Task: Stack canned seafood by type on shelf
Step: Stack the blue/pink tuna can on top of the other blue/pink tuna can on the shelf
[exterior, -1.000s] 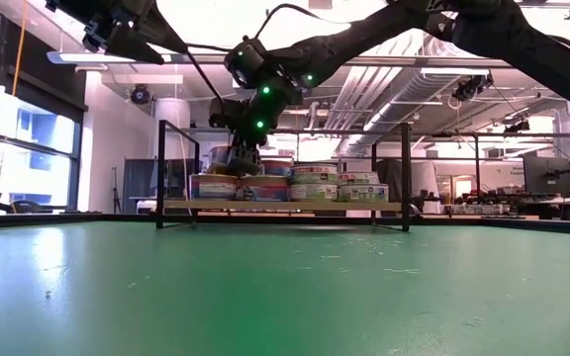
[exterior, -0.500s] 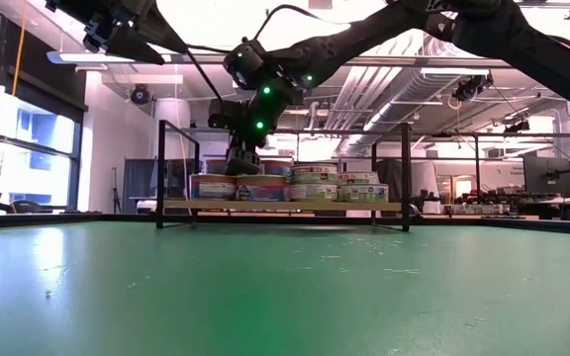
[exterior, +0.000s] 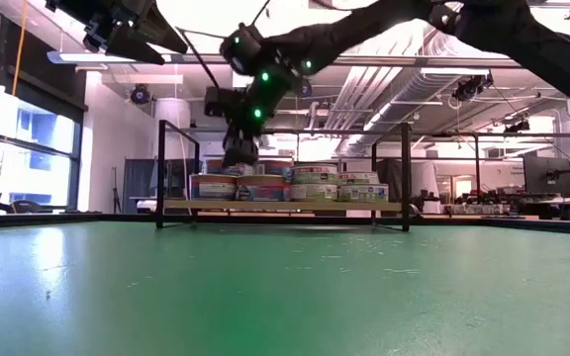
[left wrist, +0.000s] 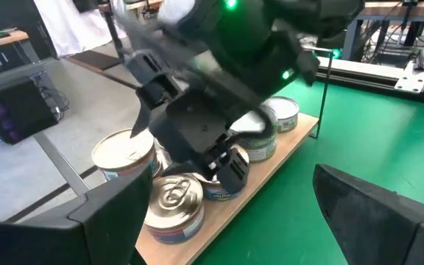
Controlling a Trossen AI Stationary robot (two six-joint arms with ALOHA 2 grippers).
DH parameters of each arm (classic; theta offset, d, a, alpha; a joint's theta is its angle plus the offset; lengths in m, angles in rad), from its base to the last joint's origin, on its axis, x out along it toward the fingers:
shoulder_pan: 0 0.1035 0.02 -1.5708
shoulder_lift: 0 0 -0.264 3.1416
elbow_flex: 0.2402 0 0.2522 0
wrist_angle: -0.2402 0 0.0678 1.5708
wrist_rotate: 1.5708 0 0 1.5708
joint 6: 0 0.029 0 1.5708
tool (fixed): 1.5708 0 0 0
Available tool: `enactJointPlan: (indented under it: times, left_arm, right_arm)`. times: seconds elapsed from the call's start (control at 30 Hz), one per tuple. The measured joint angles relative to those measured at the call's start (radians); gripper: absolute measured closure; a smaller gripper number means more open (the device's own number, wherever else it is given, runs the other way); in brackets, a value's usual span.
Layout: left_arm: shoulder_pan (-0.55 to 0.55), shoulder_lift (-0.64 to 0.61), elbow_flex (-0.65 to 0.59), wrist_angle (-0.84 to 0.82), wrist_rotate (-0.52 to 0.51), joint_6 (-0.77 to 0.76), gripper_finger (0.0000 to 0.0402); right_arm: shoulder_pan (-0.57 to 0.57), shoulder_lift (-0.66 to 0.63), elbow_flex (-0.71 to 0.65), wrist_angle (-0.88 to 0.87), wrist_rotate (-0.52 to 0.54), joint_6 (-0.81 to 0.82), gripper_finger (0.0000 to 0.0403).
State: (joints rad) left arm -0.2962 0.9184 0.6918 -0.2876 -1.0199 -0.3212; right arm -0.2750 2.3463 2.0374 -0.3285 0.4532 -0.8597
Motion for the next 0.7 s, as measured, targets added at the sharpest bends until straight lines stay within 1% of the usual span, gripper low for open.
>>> enactJointPlan:
  times: [0.13,0.23,0.33,0.43,0.57,0.7]
  left_arm:
    - [-0.002,0.000,0.000,-0.001,-0.001,-0.001,0.0041]
    - [-0.013,0.000,0.000,-0.004,-0.006,-0.005,0.0041]
    - [-0.034,0.000,0.000,-0.006,-0.015,-0.009,0.0041]
    - [-0.061,0.000,0.000,-0.007,-0.033,-0.011,0.0041]
    - [-0.097,0.004,0.000,-0.006,-0.061,-0.019,0.0041]
    - [-0.130,0.017,0.000,-0.007,-0.080,-0.034,0.0041]
  right_arm:
    - [0.015,-0.033,0.047,-0.105,-0.023,0.036,0.0119]
    - [0.017,-0.081,0.048,-0.194,-0.039,0.090,0.0121]
    - [0.013,-0.152,0.041,-0.305,-0.112,0.171,0.0131]
    - [0.022,-0.218,0.041,-0.419,-0.180,0.234,0.0145]
    - [0.063,-0.278,0.041,-0.584,-0.239,0.284,0.0170]
    - [0.119,-0.328,0.041,-0.732,-0.317,0.359,0.0208]
